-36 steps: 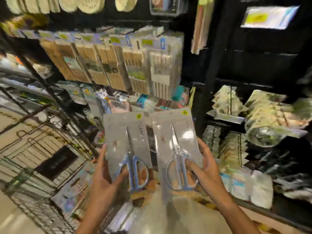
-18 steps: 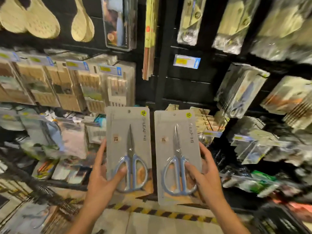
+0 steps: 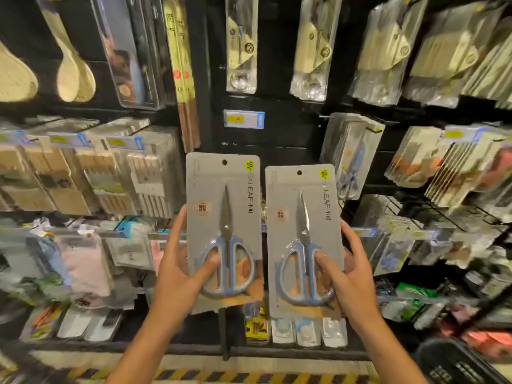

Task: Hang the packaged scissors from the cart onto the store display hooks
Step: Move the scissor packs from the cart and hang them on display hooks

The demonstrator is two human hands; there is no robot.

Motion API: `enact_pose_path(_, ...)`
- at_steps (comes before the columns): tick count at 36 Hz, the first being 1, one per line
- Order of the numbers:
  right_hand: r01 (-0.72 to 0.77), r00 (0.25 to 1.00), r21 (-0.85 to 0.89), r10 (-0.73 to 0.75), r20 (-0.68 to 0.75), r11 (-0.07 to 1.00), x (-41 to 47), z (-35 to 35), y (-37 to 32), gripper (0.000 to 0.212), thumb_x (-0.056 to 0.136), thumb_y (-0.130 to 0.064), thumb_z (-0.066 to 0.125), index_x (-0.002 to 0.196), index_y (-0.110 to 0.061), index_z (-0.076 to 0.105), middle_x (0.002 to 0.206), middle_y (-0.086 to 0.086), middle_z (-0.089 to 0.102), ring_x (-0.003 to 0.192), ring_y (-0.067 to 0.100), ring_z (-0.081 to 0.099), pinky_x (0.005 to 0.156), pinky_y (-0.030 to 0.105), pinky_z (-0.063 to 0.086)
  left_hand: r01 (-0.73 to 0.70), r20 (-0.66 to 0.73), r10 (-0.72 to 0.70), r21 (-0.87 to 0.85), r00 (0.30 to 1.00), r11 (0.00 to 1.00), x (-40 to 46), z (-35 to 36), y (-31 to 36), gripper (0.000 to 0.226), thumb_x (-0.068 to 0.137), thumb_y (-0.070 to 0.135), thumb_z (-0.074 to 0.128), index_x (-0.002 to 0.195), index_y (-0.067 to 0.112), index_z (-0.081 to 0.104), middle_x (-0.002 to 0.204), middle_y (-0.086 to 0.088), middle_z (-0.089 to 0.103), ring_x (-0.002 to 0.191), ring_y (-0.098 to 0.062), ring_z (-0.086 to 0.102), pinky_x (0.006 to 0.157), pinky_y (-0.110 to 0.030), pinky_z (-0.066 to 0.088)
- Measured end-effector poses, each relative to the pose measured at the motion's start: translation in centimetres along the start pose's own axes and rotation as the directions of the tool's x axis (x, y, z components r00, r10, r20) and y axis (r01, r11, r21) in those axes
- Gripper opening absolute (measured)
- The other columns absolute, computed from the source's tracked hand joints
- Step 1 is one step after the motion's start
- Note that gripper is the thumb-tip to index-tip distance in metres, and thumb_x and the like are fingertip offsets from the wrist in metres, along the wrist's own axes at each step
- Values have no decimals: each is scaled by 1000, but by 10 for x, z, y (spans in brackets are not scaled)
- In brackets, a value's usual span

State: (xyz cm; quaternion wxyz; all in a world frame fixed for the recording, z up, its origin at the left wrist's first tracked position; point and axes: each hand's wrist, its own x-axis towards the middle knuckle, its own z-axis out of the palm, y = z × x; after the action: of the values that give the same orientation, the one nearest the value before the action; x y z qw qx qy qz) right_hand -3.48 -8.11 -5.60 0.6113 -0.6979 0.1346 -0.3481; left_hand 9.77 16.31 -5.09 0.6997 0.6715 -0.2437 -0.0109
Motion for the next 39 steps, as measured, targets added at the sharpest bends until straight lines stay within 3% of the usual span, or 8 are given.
enact_pose_path(5, 49, 999, 22, -48, -15, 999, 33, -40, 1, 64, 93, -3, 65, 144, -33, 42, 106, -11, 75, 81, 14, 71, 65, 29, 62, -40, 18, 41, -35, 999, 999, 22, 56, 12, 94, 86, -1, 73, 152, 49, 30, 135, 35, 57, 124, -2, 61, 93, -17, 54)
enact_pose_path(9, 58, 998, 33, -57, -15, 998, 61, -68, 5, 62, 94, -4, 65, 141, -36, 43, 109, -20, 73, 79, 6, 71, 64, 21, 59, -53, 7, 53, -51, 999, 997, 35, 91, 17, 95, 86, -5, 71, 152, 50, 30, 133, 19, 66, 119, -6, 66, 89, -22, 57)
enact_pose_path(13, 75, 997, 13, -75, 0, 997, 87, -88, 13, 62, 93, -2, 65, 143, -31, 41, 106, -28, 71, 77, -1, 69, 62, 16, 56, -66, -14, 66, -28, 998, 997, 46, 119, 20, 94, 86, -5, 70, 155, 43, 28, 120, 29, 69, 112, -2, 68, 81, -17, 57)
enact_pose_path(17, 73, 997, 20, -73, 32, 997, 110, -102, 24, 61, 93, -1, 65, 143, -29, 41, 104, -30, 70, 77, -1, 69, 64, 16, 57, -65, -28, 64, -27, 998, 998, 53, 136, 19, 93, 85, 1, 72, 153, 47, 29, 135, 13, 66, 120, -7, 65, 88, -21, 58)
enact_pose_path(21, 69, 995, 30, -71, 72, 997, 129, -105, 32, 63, 92, -5, 68, 142, -35, 43, 118, -23, 68, 107, 2, 68, 80, 17, 56, -67, -27, 67, -16, 997, 998, 61, 142, 19, 92, 83, 7, 73, 152, 50, 30, 143, 9, 61, 126, -11, 63, 99, -33, 55)
enact_pose_path(25, 67, 994, 34, -69, 83, 997, 149, -104, 38, 62, 92, -9, 69, 138, -41, 41, 124, -19, 65, 111, 1, 66, 81, 15, 55, -76, -25, 76, 27, 997, 997, 73, 143, 18, 92, 85, 7, 73, 154, 49, 28, 147, 5, 57, 129, -17, 61, 102, -45, 54)
enact_pose_path(36, 37, 998, 6, -37, 53, 999, 191, -79, 46, 67, 92, -10, 70, 149, -27, 40, 126, -15, 64, 109, 1, 67, 89, 25, 58, -93, -33, 94, 40, 995, 995, 110, 130, 9, 94, 83, 9, 74, 154, 49, 28, 137, 25, 60, 124, -9, 63, 96, -32, 57)
enact_pose_path(39, 72, 995, -20, -70, 66, 997, 198, -72, 40, 65, 92, -6, 69, 149, -22, 41, 122, -21, 62, 109, -8, 63, 86, 17, 56, -89, -38, 90, 26, 995, 996, 118, 130, 9, 95, 81, 10, 75, 154, 49, 28, 131, 26, 64, 119, -7, 66, 89, -25, 59)
